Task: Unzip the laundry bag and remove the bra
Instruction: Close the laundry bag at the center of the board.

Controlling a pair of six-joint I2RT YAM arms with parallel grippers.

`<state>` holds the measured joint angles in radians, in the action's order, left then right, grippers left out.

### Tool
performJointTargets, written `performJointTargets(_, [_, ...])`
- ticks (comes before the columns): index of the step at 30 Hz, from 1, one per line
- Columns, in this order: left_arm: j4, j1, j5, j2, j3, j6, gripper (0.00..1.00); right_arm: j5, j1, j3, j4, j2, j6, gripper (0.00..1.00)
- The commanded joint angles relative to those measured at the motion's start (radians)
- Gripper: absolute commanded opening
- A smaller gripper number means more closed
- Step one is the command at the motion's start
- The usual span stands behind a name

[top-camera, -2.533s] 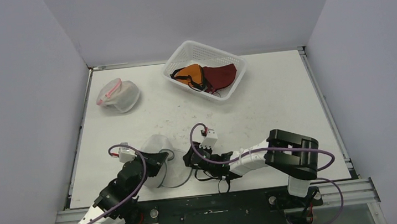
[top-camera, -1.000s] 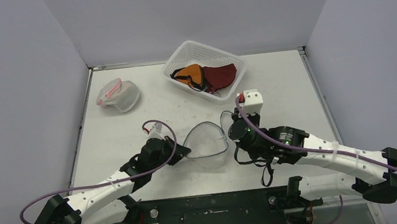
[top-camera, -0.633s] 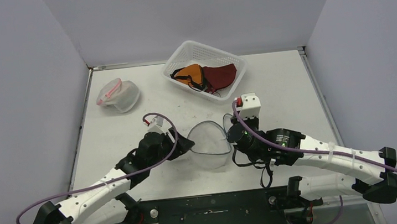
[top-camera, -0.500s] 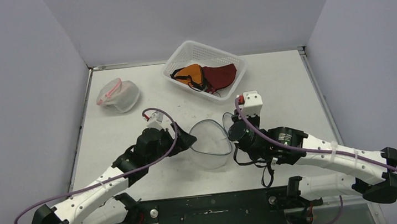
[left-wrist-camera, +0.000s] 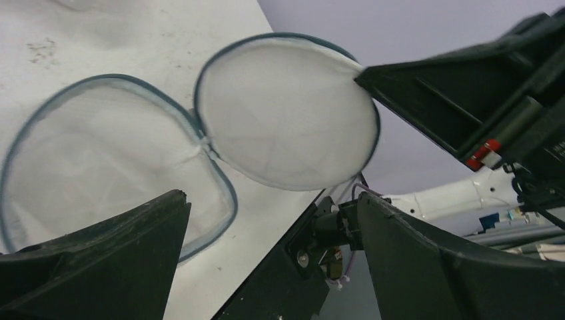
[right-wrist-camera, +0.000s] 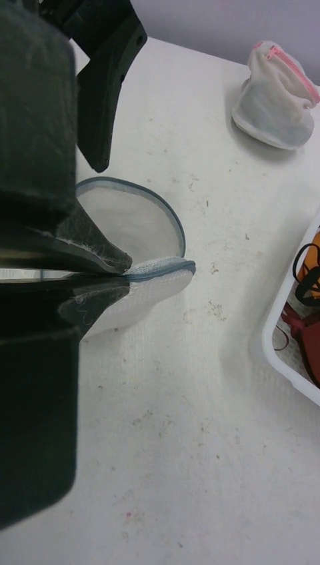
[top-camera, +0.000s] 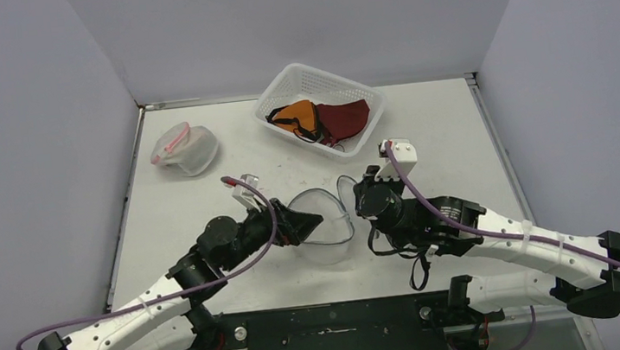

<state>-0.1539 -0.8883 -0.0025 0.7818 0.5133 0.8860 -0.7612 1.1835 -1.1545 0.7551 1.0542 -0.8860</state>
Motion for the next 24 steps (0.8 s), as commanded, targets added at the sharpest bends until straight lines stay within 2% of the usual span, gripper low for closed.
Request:
performJointTargets(1, [-0.234, -0.086, -0.036, 0.001, -0.012, -0.083, 0.96, 0.031, -0.002, 0.070, -0.114, -0.035, -0.119, 0.05])
performJointTargets(7, [-0.222, -0.268, -0.211, 0.069, 0.048, -0.212, 0.96, 0.038, -0.004, 0.120, -0.174, -0.054, -0.220, 0.05])
performJointTargets(11, [-0.189, -0.345, -0.334, 0.134, 0.093, -0.294, 0.96, 0.056, -0.004, 0.124, -0.203, -0.033, -0.253, 0.05])
performJointTargets(24, [-0.235, -0.362, -0.453, 0.274, 0.150, -0.317, 1.00, 0.116, -0.004, 0.137, -0.272, -0.021, -0.282, 0.05])
